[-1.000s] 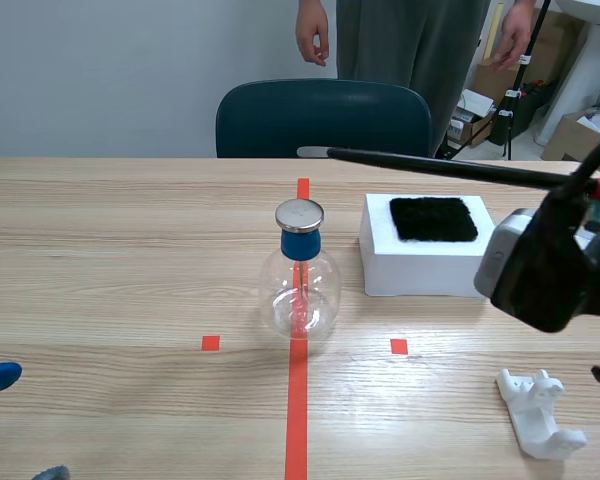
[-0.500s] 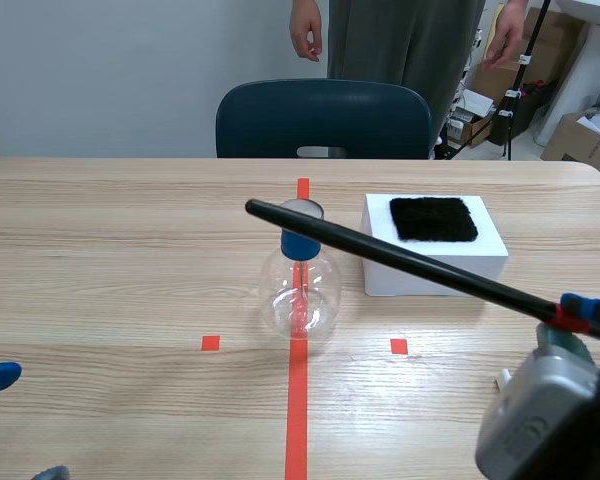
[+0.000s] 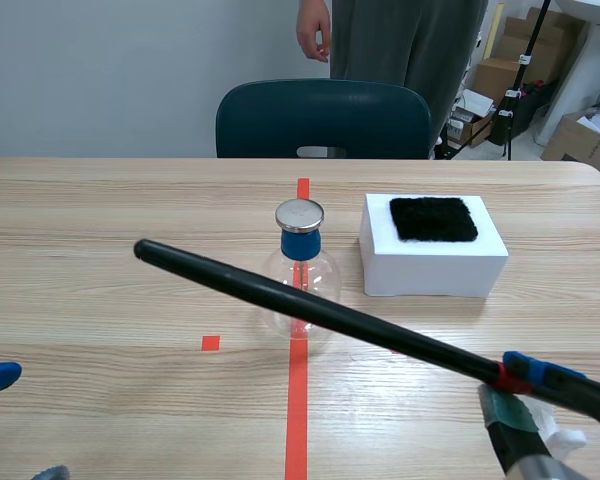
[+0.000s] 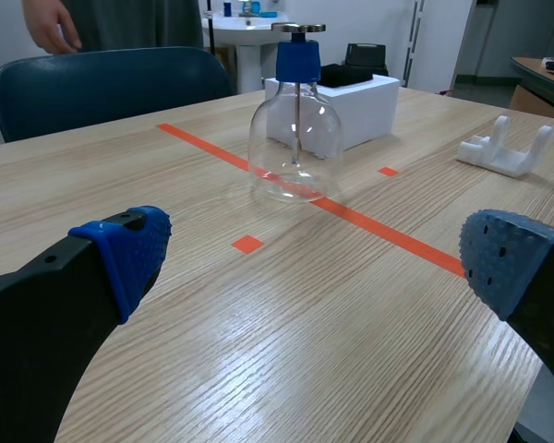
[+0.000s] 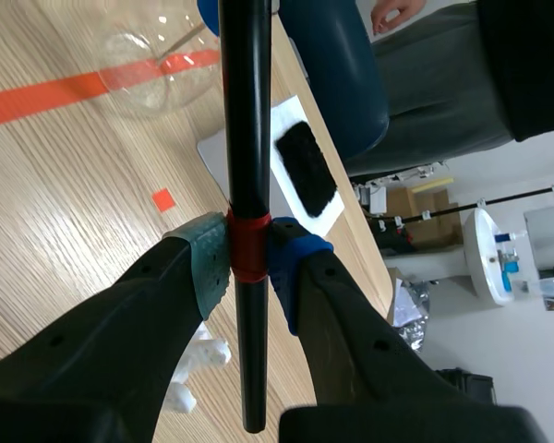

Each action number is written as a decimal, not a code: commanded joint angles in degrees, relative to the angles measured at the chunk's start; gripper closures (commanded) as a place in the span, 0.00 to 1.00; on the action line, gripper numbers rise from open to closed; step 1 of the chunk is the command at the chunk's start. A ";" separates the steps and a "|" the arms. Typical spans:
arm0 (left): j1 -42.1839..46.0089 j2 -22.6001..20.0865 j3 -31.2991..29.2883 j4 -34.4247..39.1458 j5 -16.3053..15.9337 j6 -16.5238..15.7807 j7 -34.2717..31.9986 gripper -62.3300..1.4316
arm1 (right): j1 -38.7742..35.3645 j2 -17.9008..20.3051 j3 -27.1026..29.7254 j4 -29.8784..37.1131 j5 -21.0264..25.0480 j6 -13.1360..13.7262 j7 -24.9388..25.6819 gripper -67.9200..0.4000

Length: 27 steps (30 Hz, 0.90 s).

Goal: Do the electroscope experiment. hold the rod still at the electroscope

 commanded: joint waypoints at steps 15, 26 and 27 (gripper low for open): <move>-0.04 -0.22 -0.04 0.50 -0.52 0.09 -2.69 0.00 | 0.37 0.31 -0.81 0.33 0.22 -0.61 0.39 0.99; -0.04 -0.22 -0.04 0.50 -0.52 0.09 -2.69 0.00 | 0.55 0.31 -0.79 0.33 0.22 -0.63 0.35 0.99; -0.04 -0.22 -0.04 0.50 -0.52 0.09 -2.69 0.00 | 0.55 0.31 -0.79 0.33 0.22 -0.63 0.35 0.99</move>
